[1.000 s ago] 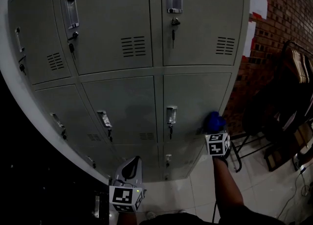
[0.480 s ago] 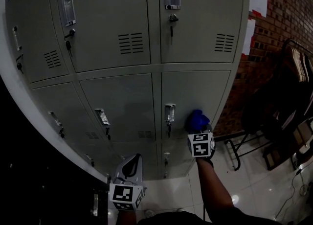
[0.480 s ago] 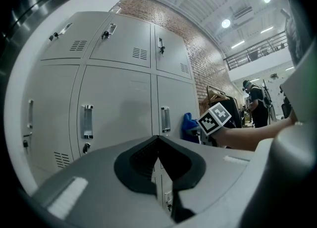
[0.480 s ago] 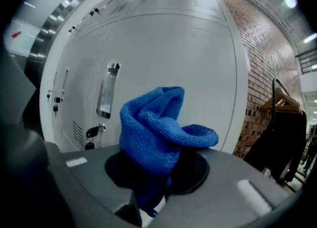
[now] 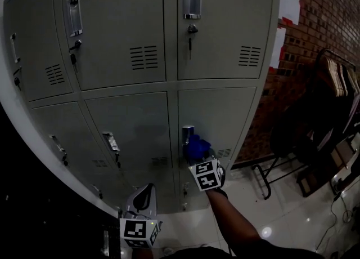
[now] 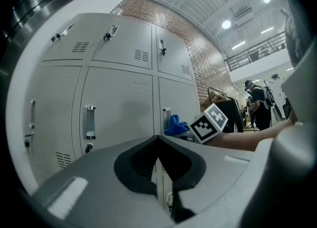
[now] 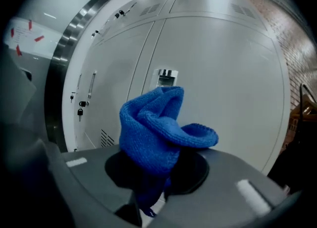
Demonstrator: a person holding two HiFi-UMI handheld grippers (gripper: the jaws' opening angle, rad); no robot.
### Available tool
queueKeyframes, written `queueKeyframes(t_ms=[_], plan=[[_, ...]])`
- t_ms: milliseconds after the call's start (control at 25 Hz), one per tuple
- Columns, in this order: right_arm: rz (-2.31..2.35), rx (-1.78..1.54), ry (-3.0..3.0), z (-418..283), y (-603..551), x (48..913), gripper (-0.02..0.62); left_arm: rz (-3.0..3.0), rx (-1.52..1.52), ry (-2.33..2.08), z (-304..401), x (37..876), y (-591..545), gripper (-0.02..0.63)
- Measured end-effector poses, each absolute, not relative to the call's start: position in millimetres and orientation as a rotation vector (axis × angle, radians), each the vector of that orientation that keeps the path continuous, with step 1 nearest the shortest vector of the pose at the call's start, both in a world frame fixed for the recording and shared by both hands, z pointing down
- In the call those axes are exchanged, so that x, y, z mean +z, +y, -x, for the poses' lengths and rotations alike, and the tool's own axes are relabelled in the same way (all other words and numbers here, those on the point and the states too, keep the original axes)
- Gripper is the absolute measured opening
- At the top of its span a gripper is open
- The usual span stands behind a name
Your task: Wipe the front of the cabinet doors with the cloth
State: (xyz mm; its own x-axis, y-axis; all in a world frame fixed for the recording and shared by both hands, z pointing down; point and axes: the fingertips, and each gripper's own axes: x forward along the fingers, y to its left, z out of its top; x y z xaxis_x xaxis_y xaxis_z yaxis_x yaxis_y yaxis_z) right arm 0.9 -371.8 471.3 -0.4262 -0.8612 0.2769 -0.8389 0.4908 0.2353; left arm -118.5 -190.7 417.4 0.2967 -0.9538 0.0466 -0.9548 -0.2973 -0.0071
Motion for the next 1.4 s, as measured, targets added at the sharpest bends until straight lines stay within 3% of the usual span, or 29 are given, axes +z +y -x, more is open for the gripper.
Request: queueKeyframes(t_ms=[680, 1400], plan=[[-1.696, -0.068, -1.999, -173.4, -382.3, 514.6, 0.092, -2.525, 0.064, -1.822, 107.3, 426.4, -205.5, 0.011], [-1.682, 0.104, -2.055, -175.3, -400.7, 535.0, 0.095, -2.511, 0.098, -1.800, 93.0, 433.1, -206.9, 0.011]])
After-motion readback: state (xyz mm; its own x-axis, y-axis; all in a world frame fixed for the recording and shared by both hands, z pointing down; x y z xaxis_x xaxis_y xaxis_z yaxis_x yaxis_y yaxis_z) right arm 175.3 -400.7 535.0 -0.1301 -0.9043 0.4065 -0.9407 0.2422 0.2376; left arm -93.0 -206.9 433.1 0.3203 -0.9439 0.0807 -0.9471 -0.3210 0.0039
